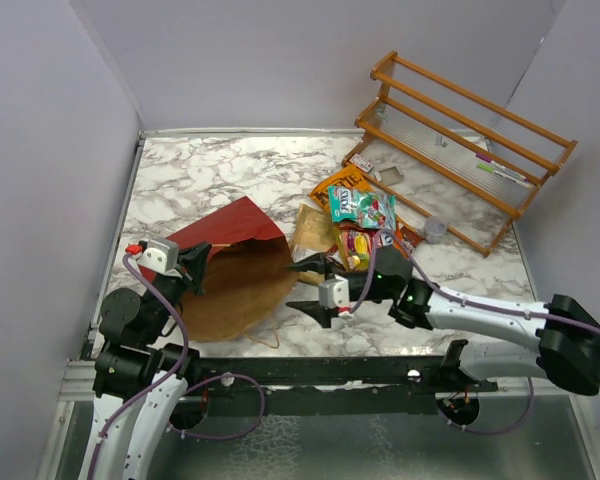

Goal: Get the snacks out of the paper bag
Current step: Take out the snack from the paper bag.

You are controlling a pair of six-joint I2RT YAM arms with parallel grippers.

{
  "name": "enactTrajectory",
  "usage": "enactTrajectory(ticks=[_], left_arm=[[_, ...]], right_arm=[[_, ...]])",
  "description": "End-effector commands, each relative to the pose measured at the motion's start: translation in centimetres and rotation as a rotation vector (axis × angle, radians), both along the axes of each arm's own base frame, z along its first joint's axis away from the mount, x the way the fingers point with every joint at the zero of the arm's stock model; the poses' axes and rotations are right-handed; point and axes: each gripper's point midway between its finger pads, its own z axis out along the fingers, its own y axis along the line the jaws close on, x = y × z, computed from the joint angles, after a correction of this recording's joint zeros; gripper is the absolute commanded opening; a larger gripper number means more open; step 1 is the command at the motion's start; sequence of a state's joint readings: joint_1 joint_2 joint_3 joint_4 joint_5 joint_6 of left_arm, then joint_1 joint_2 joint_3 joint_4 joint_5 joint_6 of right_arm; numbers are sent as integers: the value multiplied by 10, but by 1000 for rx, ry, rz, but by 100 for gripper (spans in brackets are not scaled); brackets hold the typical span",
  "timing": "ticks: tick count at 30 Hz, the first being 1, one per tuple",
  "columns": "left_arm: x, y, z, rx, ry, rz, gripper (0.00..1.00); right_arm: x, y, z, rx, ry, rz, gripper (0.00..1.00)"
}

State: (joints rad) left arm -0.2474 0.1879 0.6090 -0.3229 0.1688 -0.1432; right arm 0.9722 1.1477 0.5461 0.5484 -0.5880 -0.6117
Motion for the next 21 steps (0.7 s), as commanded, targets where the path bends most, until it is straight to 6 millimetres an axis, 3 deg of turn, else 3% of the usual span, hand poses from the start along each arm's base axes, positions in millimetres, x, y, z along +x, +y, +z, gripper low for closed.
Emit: enactTrajectory(ticks=[1,7,9,11,16,21], left_arm=[[2,7,9,-20,-36,43,1],[8,4,17,-82,-57,38,2],[11,-1,16,-102,-55,17,2],[14,-5,15,-110,-48,3,2],[12,-2,16,-87,-62,16,2],[10,-3,15,-89,-68,8,2]], right_arm=[[10,39,-2,-107,-121,-8,72],[1,82,0,-36,20,2,73],[-3,93,-8,-8,96,-16,74],[4,104,-21,-28,94,-86,75],[41,118,-61,-251,-159,-233,74],[62,129,-54,-383,-435,-219,73]])
